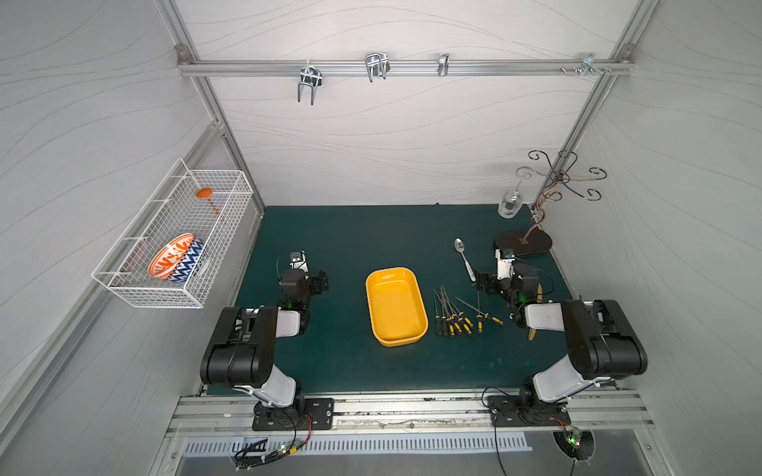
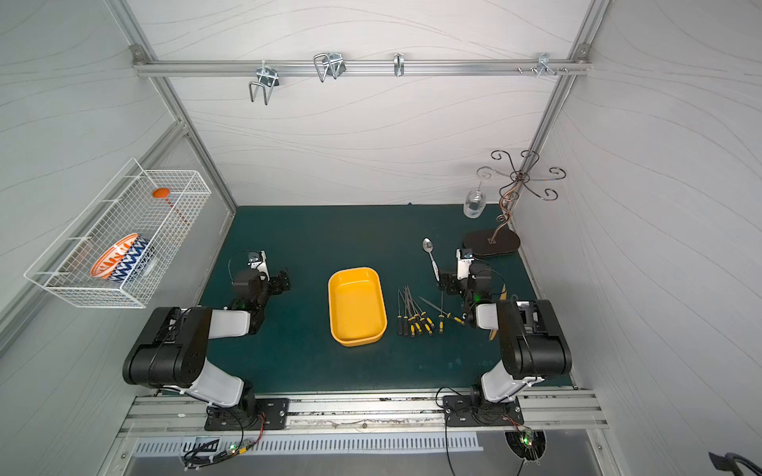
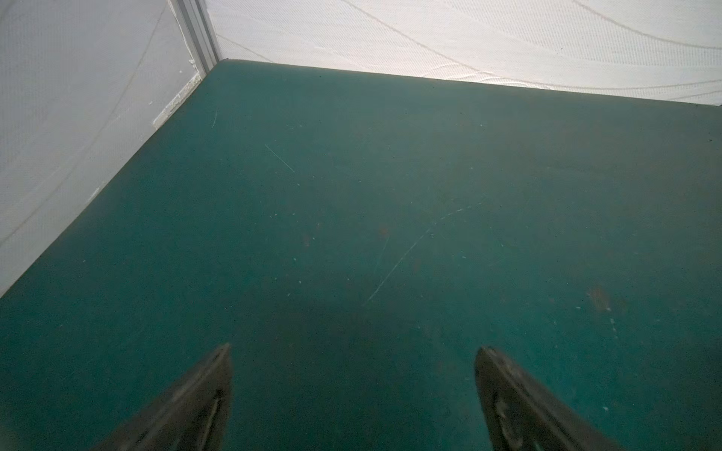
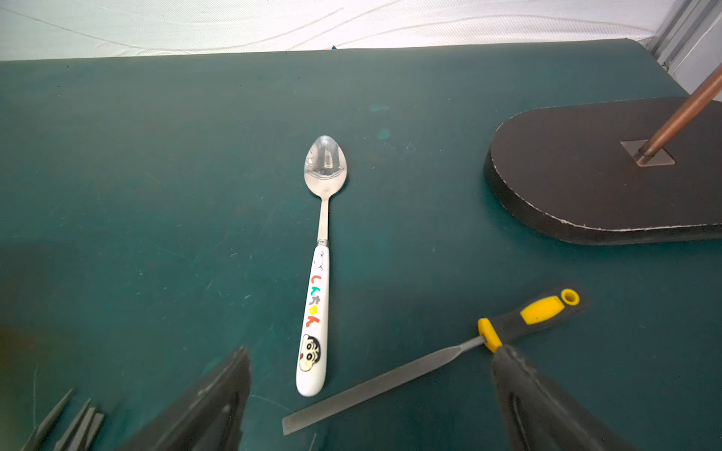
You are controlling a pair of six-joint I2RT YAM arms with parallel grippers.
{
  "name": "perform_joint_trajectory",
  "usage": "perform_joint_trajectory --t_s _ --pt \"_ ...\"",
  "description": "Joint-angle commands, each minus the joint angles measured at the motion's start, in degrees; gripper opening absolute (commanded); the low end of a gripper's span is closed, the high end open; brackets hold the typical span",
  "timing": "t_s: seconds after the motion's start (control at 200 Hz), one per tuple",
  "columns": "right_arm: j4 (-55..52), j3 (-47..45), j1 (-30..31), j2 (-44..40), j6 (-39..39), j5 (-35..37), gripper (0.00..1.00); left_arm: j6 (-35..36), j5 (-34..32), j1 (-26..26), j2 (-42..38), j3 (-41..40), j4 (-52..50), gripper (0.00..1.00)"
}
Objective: Put the file tool into the storage box
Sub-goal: Pick up the file tool from the center of the board.
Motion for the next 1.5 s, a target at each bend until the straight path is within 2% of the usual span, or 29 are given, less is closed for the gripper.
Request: perform_joint_trajectory --t_s 0.0,0.575,0.78,0.9,0.93,0.99,1.035,1.08,1.09,1.13,1.19,1.255,1.295,1.371,1.421,1.496 --pt "1.13 0.64 -0.24 0.22 -0.19 -0.55 0.99 0.93 -2.12 -1.28 0.04 0.29 3.27 0.99" --pt "1.07 0.65 -0.24 0.16 -0.15 -0.70 0.99 0.90 -2.00 -1.26 -0.06 0.36 2.99 1.00" --pt "1.00 0.66 -0.42 0.20 -0.15 -1.15 0.99 0.40 0.71 -0.15 0.03 0.90 1.93 1.00" --pt "1.28 0.41 -0.45 -0.14 -0.16 -1.01 0.85 1.16 0.17 -0.55 -0.54 1.25 2.28 1.00" --pt "0.81 0.77 -0.30 -0.44 -0.11 -0.55 0.80 2.56 -0.44 -1.74 -2.19 2.75 -1.87 1.00" --pt "-6.22 3.88 1.22 -2.96 0.14 4.26 0.75 5.70 -3.21 -5.03 -6.88 9.48 -17.07 1.00" --pt "-16.87 8.33 3.27 -5.26 0.45 9.06 0.75 7.82 -6.00 -8.14 -9.26 15.08 -28.61 1.00" --pt "-27.96 13.44 5.62 -6.09 4.22 14.96 0.74 8.15 -9.12 -10.96 -11.01 18.51 -34.53 1.00" --pt "-29.80 14.62 6.19 -6.10 5.01 15.92 0.73 7.73 -10.15 -11.90 -11.38 18.72 -35.17 1.00" --pt "-34.78 17.36 9.23 -5.77 3.85 19.51 0.59 3.99 -12.30 -13.67 -13.07 19.70 -37.34 1.00" --pt "-39.45 20.05 15.97 -4.74 2.57 31.27 0.58 -0.99 -11.80 -15.85 -15.14 20.91 -42.42 0.99" --pt "-46.05 22.78 21.31 -4.49 6.17 38.37 0.58 -6.52 -15.83 -19.14 -16.18 22.59 -48.11 0.99" --pt "-53.24 25.14 22.46 -4.70 13.10 39.04 0.60 -10.27 -18.53 -21.32 -16.50 23.27 -51.05 0.98" --pt "-65.82 28.34 22.44 -5.09 25.66 34.76 0.62 -17.40 -19.05 -24.41 -16.75 23.80 -55.42 0.99" --pt "-69.43 28.30 22.61 -5.54 28.30 31.22 0.62 -20.16 -19.68 -27.36 -17.08 23.19 -56.35 0.99" --pt "-72.51 26.53 23.23 -6.10 30.86 30.67 0.62 -22.50 -22.56 -32.17 -17.97 21.34 -56.35 0.99"
